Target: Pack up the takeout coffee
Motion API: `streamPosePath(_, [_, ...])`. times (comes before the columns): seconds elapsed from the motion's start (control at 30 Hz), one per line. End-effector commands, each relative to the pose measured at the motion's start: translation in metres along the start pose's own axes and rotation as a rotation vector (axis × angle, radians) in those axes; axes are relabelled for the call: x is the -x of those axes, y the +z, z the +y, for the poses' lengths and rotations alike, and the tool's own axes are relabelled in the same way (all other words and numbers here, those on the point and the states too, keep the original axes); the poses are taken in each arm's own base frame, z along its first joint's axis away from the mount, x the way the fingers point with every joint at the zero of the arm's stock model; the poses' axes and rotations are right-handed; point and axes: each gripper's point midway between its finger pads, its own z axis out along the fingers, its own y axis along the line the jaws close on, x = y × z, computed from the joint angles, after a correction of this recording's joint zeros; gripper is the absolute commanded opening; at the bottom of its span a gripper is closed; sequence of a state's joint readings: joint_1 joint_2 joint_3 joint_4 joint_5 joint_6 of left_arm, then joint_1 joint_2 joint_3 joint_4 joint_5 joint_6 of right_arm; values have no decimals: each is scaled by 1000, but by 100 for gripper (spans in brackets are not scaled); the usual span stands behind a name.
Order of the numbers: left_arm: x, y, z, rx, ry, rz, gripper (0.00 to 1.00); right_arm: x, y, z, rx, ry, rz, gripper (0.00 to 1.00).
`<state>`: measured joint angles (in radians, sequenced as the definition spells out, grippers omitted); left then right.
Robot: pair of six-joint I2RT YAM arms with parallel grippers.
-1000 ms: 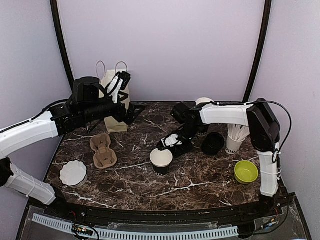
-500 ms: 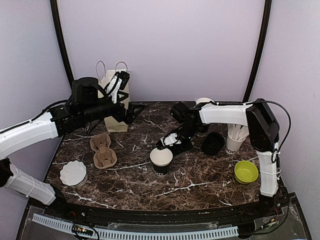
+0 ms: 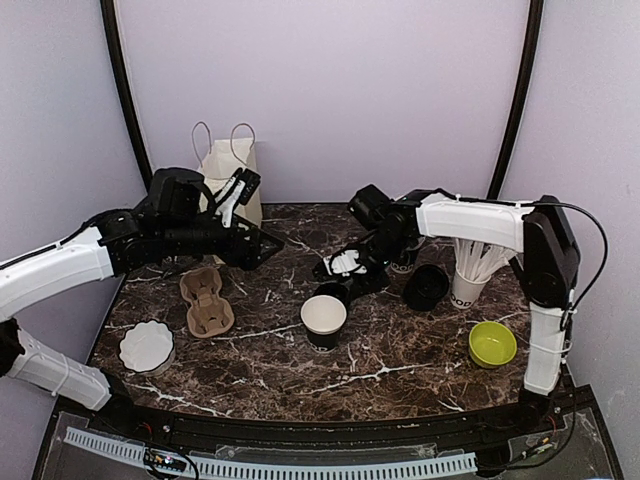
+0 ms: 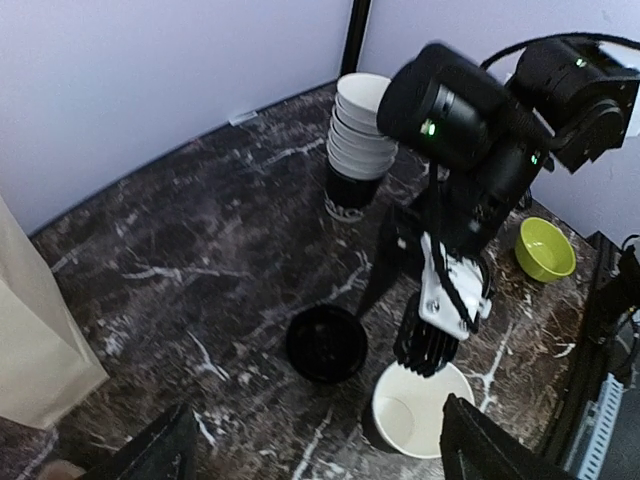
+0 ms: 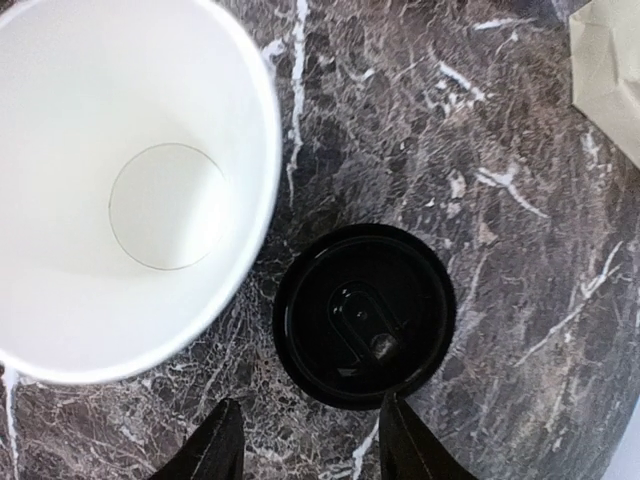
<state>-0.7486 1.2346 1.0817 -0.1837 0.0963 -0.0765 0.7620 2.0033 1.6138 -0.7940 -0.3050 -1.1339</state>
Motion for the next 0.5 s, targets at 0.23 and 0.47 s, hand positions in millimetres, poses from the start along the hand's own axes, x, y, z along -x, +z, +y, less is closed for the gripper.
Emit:
streamPosePath(0.23, [-72,49,-41,-182,-323,385,79,21,-50,7,-68,58,-54,48])
streamPosePath(0.47, [-88,77,-38,-141,-342,494,72,20,-63,7,-95,86,-58,47])
